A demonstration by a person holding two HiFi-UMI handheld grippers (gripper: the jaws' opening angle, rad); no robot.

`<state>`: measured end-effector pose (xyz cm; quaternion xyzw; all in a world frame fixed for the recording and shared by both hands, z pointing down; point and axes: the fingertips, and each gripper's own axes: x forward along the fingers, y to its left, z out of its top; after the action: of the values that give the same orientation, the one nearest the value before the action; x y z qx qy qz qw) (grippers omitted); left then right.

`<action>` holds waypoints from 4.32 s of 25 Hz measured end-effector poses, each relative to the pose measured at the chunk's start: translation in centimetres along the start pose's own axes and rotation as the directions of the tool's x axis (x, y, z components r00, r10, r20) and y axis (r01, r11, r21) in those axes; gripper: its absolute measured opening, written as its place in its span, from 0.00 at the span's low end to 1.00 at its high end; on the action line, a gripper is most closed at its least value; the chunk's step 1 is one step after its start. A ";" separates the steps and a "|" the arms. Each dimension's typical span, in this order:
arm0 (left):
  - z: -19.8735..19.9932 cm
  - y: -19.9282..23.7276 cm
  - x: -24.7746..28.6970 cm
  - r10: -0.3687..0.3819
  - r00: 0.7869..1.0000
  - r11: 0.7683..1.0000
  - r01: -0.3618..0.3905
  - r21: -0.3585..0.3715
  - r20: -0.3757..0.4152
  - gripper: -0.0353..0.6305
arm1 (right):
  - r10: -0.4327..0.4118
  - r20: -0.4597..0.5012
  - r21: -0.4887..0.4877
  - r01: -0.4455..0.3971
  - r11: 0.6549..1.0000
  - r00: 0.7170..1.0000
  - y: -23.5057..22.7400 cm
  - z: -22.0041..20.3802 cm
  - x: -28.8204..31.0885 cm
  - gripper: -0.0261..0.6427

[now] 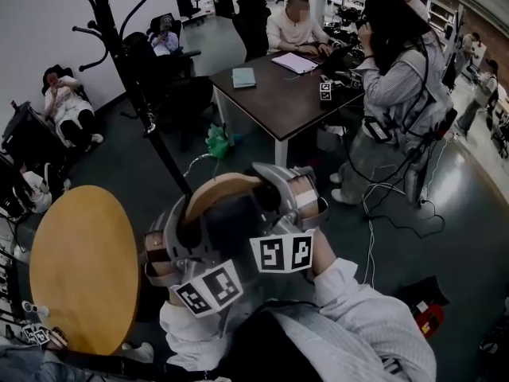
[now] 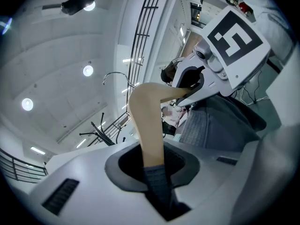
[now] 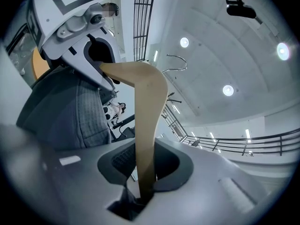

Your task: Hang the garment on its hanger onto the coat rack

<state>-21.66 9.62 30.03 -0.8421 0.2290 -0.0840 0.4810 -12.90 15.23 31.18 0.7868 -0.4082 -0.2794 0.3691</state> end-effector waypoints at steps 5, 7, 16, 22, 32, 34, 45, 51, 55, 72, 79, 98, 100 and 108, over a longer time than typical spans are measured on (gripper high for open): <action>-2.2 -0.2 3.8 -0.017 1.000 1.000 0.016 -0.011 -0.010 0.16 | 0.006 -0.009 0.002 -0.006 1.000 1.000 1.0 -1.3 4.0 0.15; -3.1 0.1 5.8 -0.018 1.000 1.000 0.018 -0.011 -0.010 0.16 | 0.006 -0.010 0.000 -0.006 1.000 1.000 1.1 -1.7 6.1 0.15; -7.3 3.2 17.0 -0.004 1.000 1.000 0.004 0.019 0.010 0.16 | -0.041 0.006 0.014 0.041 0.999 0.999 0.7 -2.9 18.3 0.15; -9.5 4.1 22.6 0.003 1.000 1.000 -0.004 0.023 0.027 0.16 | -0.064 0.011 0.020 0.064 0.998 0.998 0.8 -4.1 24.3 0.15; -12.1 3.7 31.1 0.015 0.998 1.000 -0.014 0.017 -0.058 0.16 | -0.003 0.062 0.046 0.000 0.999 0.998 1.1 -7.7 33.5 0.15; -12.4 3.5 33.1 0.028 0.996 1.000 -0.027 0.014 -0.087 0.16 | 0.017 0.085 0.047 -0.021 0.999 0.996 0.9 -8.6 35.6 0.15; -11.0 4.4 44.0 0.227 0.914 0.974 -0.215 0.072 -0.336 0.16 | 0.180 0.374 0.038 -0.209 0.977 0.910 -2.8 -12.4 47.8 0.15; -9.8 5.6 47.5 0.336 0.813 0.940 -0.324 0.111 -0.475 0.16 | 0.249 0.521 0.020 -0.303 0.953 0.816 -5.0 -12.5 52.5 0.16; -10.1 6.4 47.6 0.383 0.734 0.918 -0.372 0.140 -0.561 0.16 | 0.287 0.607 0.014 -0.371 0.928 0.741 -4.7 -11.0 54.2 0.16; -19.5 14.7 48.6 0.478 0.601 0.867 -0.439 0.235 -0.640 0.16 | 0.310 0.731 0.003 -0.457 0.889 0.608 1.0 -1.0 62.7 0.17; -24.8 16.2 48.8 0.465 0.589 0.869 -0.447 0.212 -0.661 0.16 | 0.342 0.734 -0.023 -0.482 0.876 0.587 5.1 1.7 65.7 0.17; -28.3 15.0 47.6 0.548 0.486 0.823 -0.459 0.335 -0.681 0.16 | 0.383 0.792 -0.084 -0.537 0.839 0.475 9.8 1.7 65.4 0.17; -27.8 14.7 47.5 0.542 0.505 0.829 -0.453 0.328 -0.672 0.16 | 0.389 0.802 -0.093 -0.549 0.831 0.452 9.6 1.3 64.8 0.17; -25.3 13.7 46.1 0.523 0.626 0.835 -0.511 0.202 -0.578 0.27 | 0.336 0.891 -0.081 -0.621 0.780 0.305 8.0 -0.4 61.8 0.20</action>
<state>5.64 -37.32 28.05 -0.6621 0.6028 -0.2122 0.3914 15.53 -40.23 29.32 0.4134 -0.7878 -0.4527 0.0601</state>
